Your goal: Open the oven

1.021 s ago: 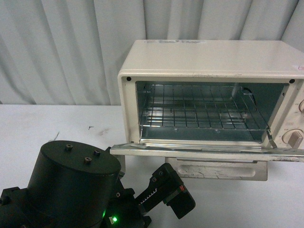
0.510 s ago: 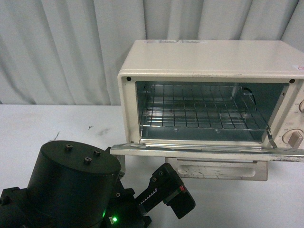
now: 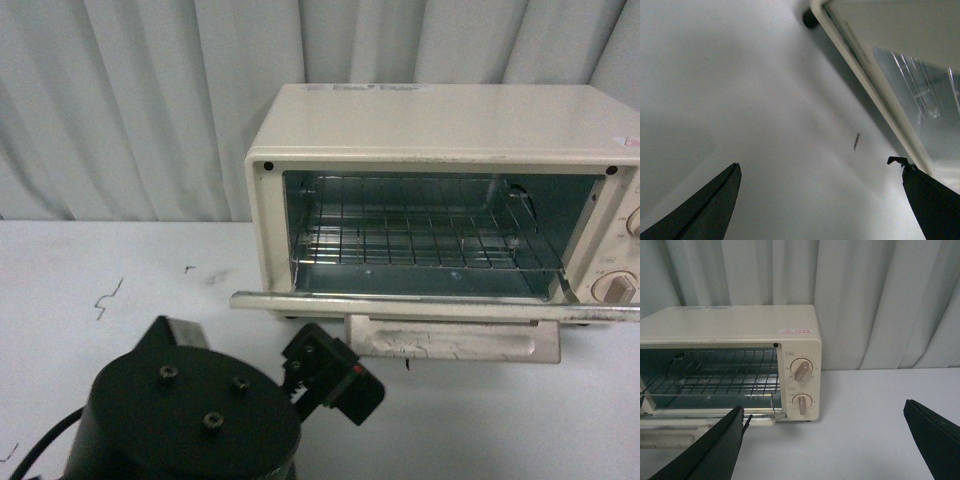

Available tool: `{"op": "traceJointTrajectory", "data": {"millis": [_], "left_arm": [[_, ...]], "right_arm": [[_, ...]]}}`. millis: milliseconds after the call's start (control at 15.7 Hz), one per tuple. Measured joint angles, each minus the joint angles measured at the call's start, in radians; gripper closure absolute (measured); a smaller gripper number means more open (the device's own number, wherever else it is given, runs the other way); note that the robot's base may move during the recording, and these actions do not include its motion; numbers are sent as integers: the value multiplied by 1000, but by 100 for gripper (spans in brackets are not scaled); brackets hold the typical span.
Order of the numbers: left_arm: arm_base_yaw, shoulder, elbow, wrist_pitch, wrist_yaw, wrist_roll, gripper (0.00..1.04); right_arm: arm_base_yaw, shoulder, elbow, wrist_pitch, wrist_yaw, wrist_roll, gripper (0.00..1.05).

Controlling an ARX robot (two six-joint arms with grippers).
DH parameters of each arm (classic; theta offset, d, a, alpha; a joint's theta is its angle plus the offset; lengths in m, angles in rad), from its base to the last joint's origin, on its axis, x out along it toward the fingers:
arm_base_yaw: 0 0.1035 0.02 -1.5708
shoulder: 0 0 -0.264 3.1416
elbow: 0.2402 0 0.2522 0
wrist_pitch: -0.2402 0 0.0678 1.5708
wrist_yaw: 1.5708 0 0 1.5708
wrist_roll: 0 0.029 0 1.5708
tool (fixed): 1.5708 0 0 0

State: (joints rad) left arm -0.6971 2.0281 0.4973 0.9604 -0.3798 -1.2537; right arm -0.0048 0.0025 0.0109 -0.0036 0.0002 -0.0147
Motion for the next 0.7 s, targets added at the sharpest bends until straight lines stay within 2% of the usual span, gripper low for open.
{"op": "traceJointTrajectory", "data": {"millis": [64, 128, 319, 447, 510, 574, 702], "left_arm": [[3, -22, -41, 23, -18, -12, 7], [9, -53, -84, 45, 24, -8, 7], [72, -144, -211, 176, 220, 79, 7], [145, -209, -303, 254, 362, 157, 7], [198, -259, -344, 246, 421, 202, 7], [260, -334, -372, 183, 461, 260, 7], [328, -499, -376, 54, 510, 380, 7]], "right_arm": [[0, 0, 0, 0, 0, 0, 6], [0, 0, 0, 0, 0, 0, 6], [0, 0, 0, 0, 0, 0, 6], [0, 0, 0, 0, 0, 0, 6], [0, 0, 0, 0, 0, 0, 6], [0, 0, 0, 0, 0, 0, 6], [0, 0, 0, 0, 0, 0, 6]]}}
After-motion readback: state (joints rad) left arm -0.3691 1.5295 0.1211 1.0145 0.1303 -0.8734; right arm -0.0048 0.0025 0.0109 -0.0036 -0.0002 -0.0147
